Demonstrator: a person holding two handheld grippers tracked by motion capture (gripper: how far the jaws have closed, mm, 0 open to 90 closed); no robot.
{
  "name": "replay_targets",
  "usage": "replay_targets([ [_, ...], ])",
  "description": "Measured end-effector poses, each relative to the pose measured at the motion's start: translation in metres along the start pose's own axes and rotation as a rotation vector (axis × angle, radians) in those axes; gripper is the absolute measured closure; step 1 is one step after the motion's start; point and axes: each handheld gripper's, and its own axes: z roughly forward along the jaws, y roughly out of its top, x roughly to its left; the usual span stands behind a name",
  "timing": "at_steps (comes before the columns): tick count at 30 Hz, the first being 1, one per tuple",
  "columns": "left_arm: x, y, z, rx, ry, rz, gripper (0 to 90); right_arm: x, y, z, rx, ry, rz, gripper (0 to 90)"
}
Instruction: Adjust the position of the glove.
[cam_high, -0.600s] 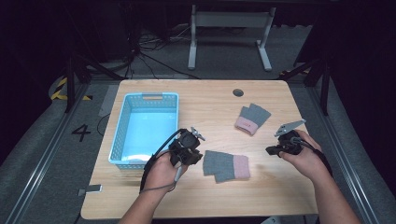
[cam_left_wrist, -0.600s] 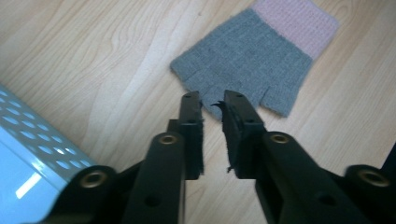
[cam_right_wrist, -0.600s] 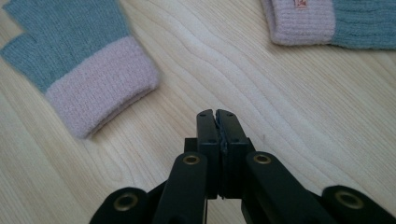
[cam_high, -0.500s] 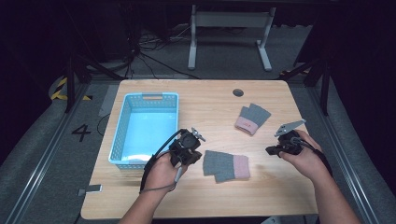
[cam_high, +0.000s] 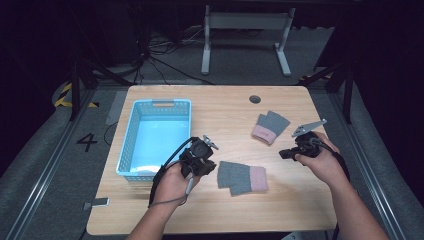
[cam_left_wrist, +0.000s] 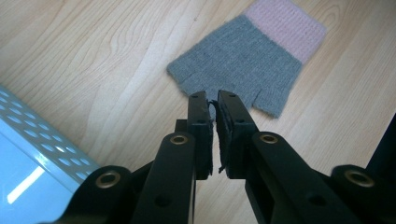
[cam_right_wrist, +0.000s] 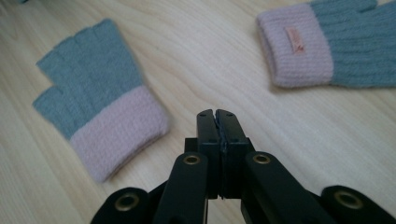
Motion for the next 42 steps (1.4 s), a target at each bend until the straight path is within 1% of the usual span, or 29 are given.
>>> replay_targets([
  [4,0.001,-0.001,-0.002,-0.005,-0.001,-0.003,85.5,-0.006,0.014,0.002,-0.004,-0.006,0.006,90.0],
  [7,0.002,-0.002,-0.003,-0.002,0.0,-0.003,86.2,-0.012,0.026,0.007,0.008,-0.01,0.001,90.0],
  [10,0.003,-0.002,-0.003,-0.006,0.003,-0.004,86.2,-0.018,0.036,0.013,0.022,-0.016,0.014,90.0],
  [13,0.004,-0.003,-0.003,-0.005,0.003,-0.006,86.0,-0.022,0.039,0.016,0.025,-0.018,0.017,90.0],
  [14,0.004,-0.003,-0.003,-0.005,0.004,-0.006,85.9,-0.028,0.044,0.02,0.026,-0.022,0.026,90.0],
  [17,0.004,-0.002,-0.002,-0.005,0.006,-0.005,85.6,-0.031,0.046,0.023,0.025,-0.02,0.034,90.0],
  [18,0.004,-0.002,-0.003,-0.005,0.007,-0.005,85.5,-0.035,0.05,0.028,0.03,-0.024,0.041,90.0],
  [23,0.005,-0.002,-0.002,-0.009,0.009,-0.01,84.6,-0.043,0.056,0.037,0.029,-0.033,0.051,90.0],
  [25,0.005,-0.002,-0.002,-0.006,0.01,-0.008,84.5,-0.046,0.057,0.04,0.028,-0.031,0.058,90.0],
  [26,0.005,-0.002,-0.002,-0.006,0.009,-0.009,84.2,-0.047,0.058,0.042,0.029,-0.029,0.054,90.0],
  [29,0.006,-0.003,-0.001,-0.006,0.008,-0.012,83.9,-0.052,0.059,0.044,0.015,-0.031,0.074,90.0],
  [30,0.006,-0.003,-0.001,-0.006,0.008,-0.014,83.5,-0.054,0.059,0.045,0.003,-0.026,0.077,90.0],
  [31,0.006,-0.003,-0.001,-0.006,0.008,-0.014,83.5,-0.054,0.059,0.045,0.003,-0.026,0.077,90.0],
  [32,0.007,-0.003,-0.001,-0.004,0.009,-0.014,83.5,-0.057,0.059,0.049,0.001,-0.024,0.088,90.0],
  [37,0.007,-0.003,-0.001,-0.007,0.008,-0.012,83.4,-0.062,0.057,0.062,0.035,-0.028,0.095,90.0],
  [42,0.007,-0.003,0.0,-0.004,0.01,-0.01,83.1,-0.065,0.056,0.071,0.054,-0.031,0.101,89.8],
])
